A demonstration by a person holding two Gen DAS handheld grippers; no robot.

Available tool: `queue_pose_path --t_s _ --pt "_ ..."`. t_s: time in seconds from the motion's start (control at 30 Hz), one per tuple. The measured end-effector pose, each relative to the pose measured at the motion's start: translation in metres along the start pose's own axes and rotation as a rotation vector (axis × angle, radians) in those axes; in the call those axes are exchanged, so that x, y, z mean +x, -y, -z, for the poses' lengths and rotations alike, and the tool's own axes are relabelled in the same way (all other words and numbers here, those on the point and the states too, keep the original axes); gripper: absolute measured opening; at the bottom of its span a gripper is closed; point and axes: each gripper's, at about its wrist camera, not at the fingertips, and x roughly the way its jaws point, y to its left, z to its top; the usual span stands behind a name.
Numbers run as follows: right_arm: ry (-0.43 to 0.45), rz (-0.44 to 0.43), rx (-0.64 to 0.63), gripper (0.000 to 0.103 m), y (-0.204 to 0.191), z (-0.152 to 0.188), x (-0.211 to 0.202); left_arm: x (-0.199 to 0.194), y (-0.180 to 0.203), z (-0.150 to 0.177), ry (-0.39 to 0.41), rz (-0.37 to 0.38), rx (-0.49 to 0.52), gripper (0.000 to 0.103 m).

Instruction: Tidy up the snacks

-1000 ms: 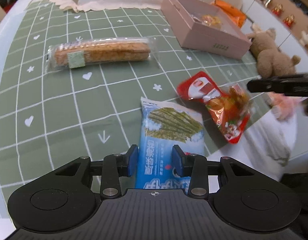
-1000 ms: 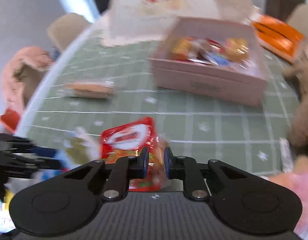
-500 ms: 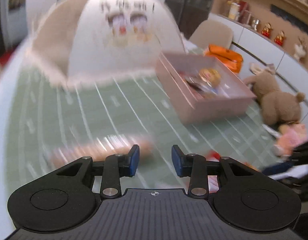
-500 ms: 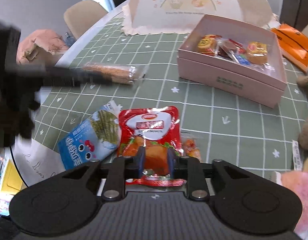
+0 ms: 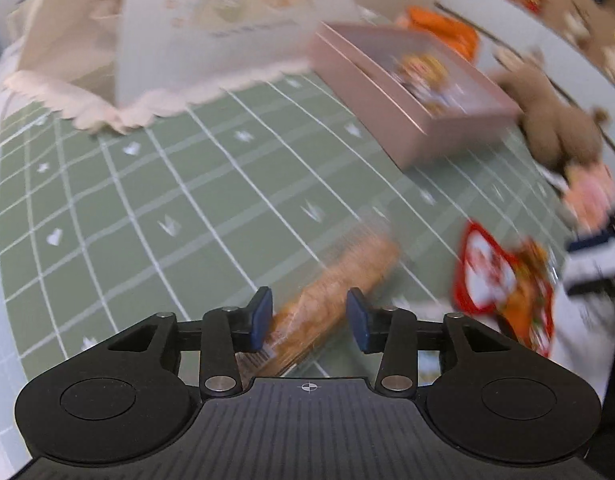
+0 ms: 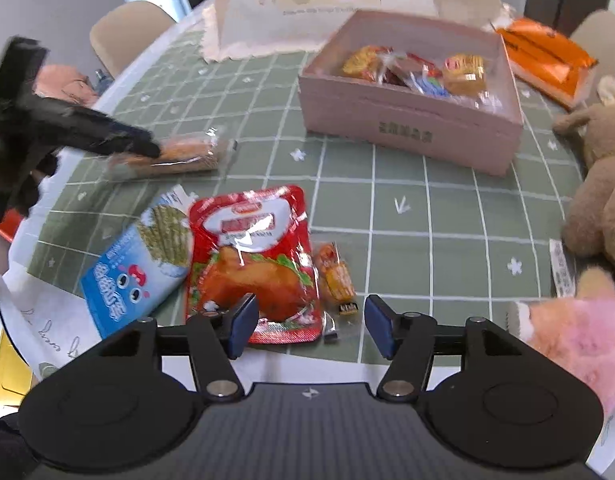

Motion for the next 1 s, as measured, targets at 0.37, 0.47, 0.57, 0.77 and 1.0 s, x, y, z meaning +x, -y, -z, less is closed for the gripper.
queue_pose_path --t_s 0.37,0.47,0.57,0.77,1.0 --pt "-0.034 -0.101 -0.155 0.068 -0.048 -0.010 0.005 -0.007 0.028 0.041 -0.028 -0.078 -0.139 0.039" --pt "-0.149 -0.279 -0.151 0.072 -0.065 -0.019 0.018 -0.019 0.035 0.058 -0.002 -0.137 -0.253 0.038" --pt "-0.238 -0.347 -0.137 0.072 -0.086 -0.030 0.040 -0.037 0.034 0.080 0.023 -0.266 -0.347 0.037" --pt "-0.247 -0.203 -0.148 0.079 -0.132 -0.055 0.078 -0.061 0.021 0.130 0.078 -0.285 -0.666 0.037" --pt "-0.149 -0.073 -0.153 0.092 -0.161 -0.079 0.104 -0.070 0.038 0.148 0.098 -0.318 -0.705 0.037"
